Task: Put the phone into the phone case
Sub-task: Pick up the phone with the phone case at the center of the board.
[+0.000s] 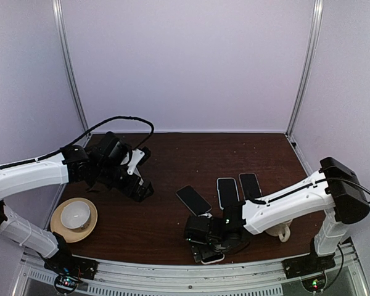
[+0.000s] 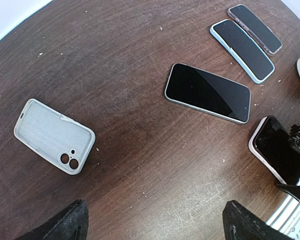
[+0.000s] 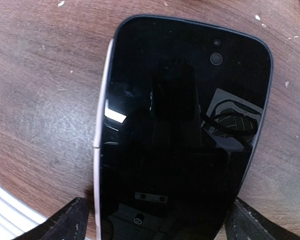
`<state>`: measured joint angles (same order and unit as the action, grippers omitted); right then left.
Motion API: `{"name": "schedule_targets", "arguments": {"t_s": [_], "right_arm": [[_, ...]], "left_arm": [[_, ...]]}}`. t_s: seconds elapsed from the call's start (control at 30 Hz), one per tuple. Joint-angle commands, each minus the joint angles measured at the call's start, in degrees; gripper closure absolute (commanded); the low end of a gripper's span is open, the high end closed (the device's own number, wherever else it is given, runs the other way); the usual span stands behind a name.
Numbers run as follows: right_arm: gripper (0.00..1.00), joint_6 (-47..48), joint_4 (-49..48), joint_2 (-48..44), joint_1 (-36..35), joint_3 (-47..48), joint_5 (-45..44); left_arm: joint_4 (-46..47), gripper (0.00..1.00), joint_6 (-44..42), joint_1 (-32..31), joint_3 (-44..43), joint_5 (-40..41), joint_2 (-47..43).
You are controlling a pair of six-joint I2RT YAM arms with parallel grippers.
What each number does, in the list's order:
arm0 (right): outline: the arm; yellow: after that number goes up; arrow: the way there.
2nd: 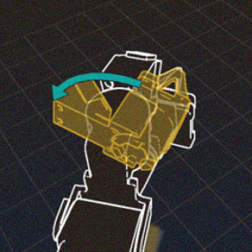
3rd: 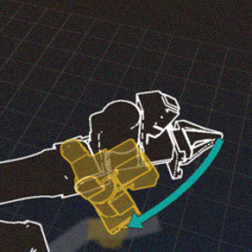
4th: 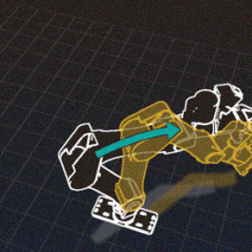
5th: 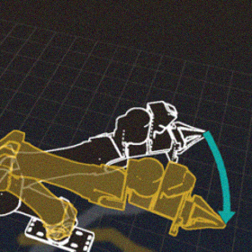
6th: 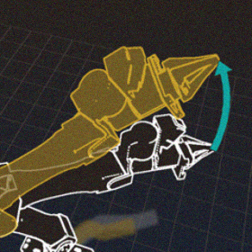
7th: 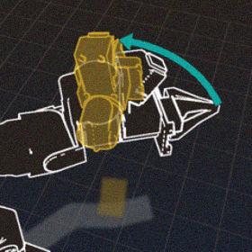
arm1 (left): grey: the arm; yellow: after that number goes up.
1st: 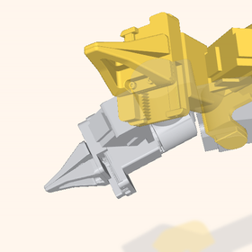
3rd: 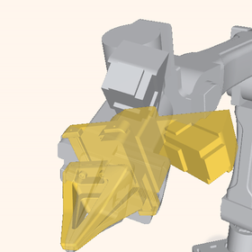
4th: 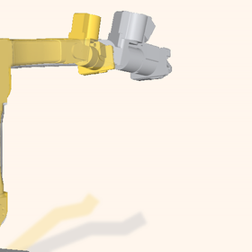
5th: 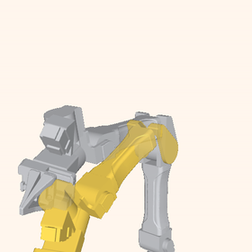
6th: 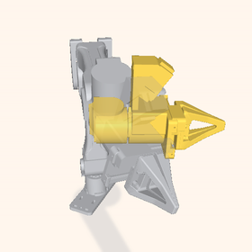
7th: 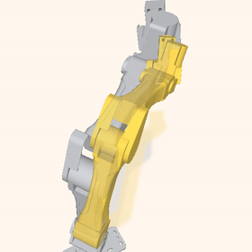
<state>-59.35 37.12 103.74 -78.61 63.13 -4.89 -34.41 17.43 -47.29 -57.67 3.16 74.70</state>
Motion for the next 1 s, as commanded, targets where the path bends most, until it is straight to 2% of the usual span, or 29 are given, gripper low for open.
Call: {"name": "schedule_targets", "arguments": {"t_s": [0.0, 0.4, 0.63, 0.77, 0.87, 0.97], "right_arm": [[0.08, -1.4, 2.1, 2.6, 0.5, -0.4, -0.8], [0.42, 0.7, 3.7, 1.7, 0.2, 1.3, -4.5], [0.57, 6.3, 2.2, -2.9, -1.6, 2.6, -13.0], [0.63, 9.1, -1.3, -7.5, -2.6, 1.0, -20.3], [0.65, 12.0, -5.9, -11.0, -3.7, -0.6, -27.6], [0.66, 18.8, -13.3, -14.1, -5.1, -1.8, -34.5]], "left_arm": [[1.1, 0.02, -0.9, 0.4, -0.9, -0.5, -0.1], [1.1, 0.02, -1.1, 0.4, -0.9, -0.3, -0.1], [1.4, 0.03, -1.1, 0.4, -0.9, -1.4, -0.5], [7.1, 0.04, -1.7, 0.4, 1.6, -11.0, -3.4], [15.4, 0.03, -1.2, 0.5, 5.4, -20.6, -7.0], [26.0, 0.02, 1.3, 0.4, 9.7, -29.4, -9.7]]}}
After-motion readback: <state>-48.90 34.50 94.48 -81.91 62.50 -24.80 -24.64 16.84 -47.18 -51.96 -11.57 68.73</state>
